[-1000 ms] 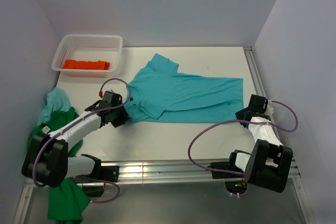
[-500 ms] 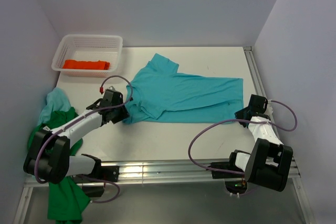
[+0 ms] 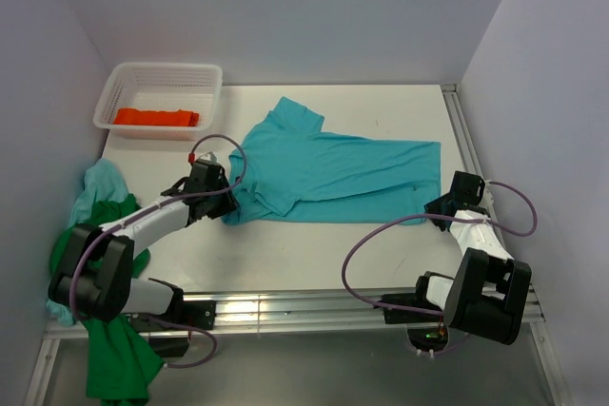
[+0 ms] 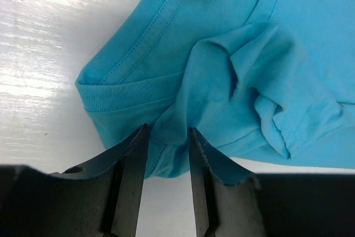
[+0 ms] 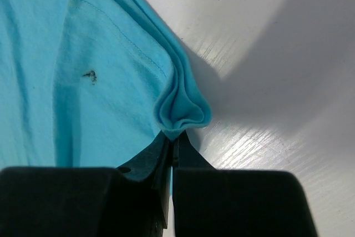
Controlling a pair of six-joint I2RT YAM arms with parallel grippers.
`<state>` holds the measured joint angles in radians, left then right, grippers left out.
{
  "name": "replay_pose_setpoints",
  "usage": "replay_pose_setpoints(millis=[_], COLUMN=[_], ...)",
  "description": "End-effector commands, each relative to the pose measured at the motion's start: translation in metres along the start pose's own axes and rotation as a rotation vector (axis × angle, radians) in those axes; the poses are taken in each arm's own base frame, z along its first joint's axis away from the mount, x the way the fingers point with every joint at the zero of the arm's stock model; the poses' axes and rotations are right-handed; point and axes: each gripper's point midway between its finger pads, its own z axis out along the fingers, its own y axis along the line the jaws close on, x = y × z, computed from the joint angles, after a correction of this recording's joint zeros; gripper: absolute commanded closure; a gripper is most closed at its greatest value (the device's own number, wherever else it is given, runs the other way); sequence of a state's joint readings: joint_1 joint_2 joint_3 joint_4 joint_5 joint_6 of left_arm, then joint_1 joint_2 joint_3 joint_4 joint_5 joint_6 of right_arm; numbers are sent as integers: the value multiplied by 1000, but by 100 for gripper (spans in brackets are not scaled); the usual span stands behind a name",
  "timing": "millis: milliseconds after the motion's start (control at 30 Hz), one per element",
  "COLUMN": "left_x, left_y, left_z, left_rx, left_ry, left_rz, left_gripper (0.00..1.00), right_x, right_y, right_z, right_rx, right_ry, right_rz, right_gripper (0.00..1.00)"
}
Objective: Roll the t-shirts
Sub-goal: Fold the tshirt
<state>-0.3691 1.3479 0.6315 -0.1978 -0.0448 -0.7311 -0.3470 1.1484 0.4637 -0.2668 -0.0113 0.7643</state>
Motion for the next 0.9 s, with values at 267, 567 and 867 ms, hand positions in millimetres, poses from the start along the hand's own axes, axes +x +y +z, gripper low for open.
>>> replay_pose_setpoints(millis=[267,567,867], left_x=[-6,-43,-67], left_y=[-16,-6,-13], left_z=[6,-22,-8], left_rx=[49,-91,-148], left_ry=[20,-92,-116], left_rz=[48,7,29], left_gripper=[96,100,100], right_x=[-4,-4,-3], right_y=[4,3,4], right_z=[0,1,1], right_rx=[-22,-14,-24], right_ry=[-20,-13,-7], right_rz=[-3,-9,-14], right_gripper=[100,100,100])
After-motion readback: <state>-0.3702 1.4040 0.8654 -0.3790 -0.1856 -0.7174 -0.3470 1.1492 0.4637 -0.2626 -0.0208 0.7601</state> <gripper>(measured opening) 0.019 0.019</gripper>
